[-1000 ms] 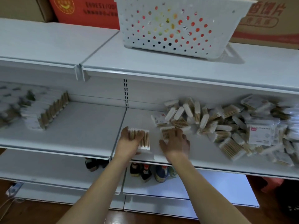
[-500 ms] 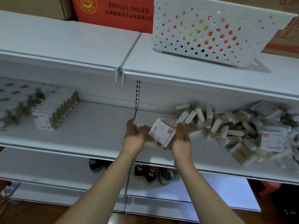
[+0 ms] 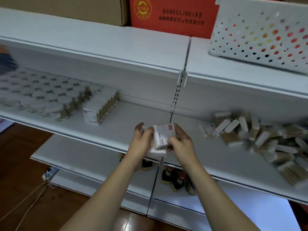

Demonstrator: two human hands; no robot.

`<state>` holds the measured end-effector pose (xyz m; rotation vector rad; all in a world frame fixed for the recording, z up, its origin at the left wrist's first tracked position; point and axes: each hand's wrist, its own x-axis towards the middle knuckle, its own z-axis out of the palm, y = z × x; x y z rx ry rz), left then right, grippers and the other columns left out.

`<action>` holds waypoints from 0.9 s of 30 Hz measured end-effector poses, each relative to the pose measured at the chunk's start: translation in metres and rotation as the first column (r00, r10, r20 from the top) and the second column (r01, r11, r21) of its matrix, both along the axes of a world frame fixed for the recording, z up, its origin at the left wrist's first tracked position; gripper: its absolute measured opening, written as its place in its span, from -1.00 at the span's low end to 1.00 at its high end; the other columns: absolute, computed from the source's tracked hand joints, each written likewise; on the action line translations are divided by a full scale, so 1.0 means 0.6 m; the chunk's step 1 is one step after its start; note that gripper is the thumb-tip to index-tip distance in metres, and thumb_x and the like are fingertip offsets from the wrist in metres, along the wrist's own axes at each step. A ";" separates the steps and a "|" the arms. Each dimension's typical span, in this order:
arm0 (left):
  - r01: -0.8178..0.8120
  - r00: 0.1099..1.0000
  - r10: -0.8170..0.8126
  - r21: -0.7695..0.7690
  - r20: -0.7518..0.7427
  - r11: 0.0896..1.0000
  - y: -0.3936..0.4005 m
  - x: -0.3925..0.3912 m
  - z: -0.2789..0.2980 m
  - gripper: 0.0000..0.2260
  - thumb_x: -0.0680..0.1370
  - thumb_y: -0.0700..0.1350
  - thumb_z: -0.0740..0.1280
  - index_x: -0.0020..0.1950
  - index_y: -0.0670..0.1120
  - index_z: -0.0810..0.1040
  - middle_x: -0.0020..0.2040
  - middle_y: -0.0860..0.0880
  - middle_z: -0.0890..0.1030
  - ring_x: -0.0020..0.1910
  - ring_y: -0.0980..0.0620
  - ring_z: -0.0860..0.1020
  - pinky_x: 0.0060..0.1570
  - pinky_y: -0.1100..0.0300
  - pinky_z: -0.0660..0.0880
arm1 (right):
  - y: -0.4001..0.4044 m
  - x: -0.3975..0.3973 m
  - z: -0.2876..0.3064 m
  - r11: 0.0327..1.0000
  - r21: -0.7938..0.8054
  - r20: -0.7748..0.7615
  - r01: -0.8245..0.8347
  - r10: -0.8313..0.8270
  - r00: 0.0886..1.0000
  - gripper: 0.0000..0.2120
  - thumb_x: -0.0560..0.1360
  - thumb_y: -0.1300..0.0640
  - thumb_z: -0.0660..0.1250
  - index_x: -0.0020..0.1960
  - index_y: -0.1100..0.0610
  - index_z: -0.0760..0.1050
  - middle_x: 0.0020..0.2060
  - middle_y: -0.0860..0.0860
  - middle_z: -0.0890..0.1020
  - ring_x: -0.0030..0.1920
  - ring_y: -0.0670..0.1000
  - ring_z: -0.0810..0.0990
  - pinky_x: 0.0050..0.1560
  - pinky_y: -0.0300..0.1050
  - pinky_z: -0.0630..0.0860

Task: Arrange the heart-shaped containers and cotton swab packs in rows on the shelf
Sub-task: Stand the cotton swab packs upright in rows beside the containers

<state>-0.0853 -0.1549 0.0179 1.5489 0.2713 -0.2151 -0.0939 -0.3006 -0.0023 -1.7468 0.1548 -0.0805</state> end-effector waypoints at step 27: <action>-0.039 0.998 0.039 0.006 -0.047 0.999 0.543 0.121 -0.036 -0.59 0.57 -0.21 0.34 0.40 -0.02 0.38 0.06 -0.10 0.62 -0.01 -0.12 0.64 -0.19 -0.11 0.67 | 0.459 0.209 -0.097 0.739 -0.652 0.422 0.171 0.166 0.891 -0.66 0.46 0.29 0.38 0.22 0.13 0.61 0.11 0.09 0.50 0.05 0.10 0.56 0.03 -0.01 0.59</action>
